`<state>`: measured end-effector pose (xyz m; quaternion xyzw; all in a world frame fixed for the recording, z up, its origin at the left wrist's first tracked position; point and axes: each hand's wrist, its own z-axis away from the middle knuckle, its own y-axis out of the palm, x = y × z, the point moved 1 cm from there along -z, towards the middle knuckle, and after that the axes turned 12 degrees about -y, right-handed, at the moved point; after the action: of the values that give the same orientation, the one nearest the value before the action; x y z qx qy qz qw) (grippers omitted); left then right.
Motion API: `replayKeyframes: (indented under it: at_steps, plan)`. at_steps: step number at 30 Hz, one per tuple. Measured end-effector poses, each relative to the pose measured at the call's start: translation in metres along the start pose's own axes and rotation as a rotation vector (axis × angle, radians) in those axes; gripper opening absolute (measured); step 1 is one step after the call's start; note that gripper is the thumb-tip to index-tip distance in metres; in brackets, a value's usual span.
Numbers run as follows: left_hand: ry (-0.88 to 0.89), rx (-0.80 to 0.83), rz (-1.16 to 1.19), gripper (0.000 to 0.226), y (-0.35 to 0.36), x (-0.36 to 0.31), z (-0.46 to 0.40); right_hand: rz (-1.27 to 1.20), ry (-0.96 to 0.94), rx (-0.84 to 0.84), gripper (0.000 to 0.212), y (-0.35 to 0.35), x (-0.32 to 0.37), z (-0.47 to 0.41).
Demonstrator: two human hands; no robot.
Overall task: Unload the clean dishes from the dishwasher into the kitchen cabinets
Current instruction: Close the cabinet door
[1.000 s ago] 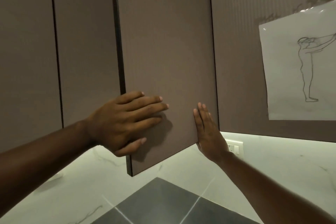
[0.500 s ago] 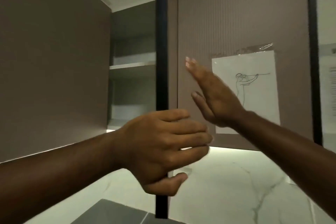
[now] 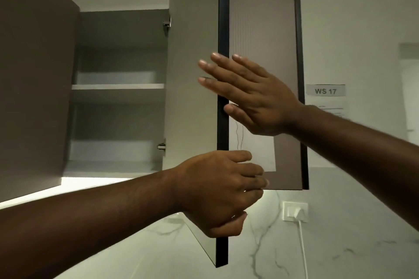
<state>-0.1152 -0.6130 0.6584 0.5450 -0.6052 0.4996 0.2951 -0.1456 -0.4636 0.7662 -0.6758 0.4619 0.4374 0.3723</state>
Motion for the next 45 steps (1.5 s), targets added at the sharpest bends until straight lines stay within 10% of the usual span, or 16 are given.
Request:
replayKeyframes:
  at_steps: [45]
  plan:
    - [-0.149,-0.131,0.232,0.068,0.139,-0.045,-0.084,0.065,0.255,0.430,0.062,0.034,-0.024,0.174]
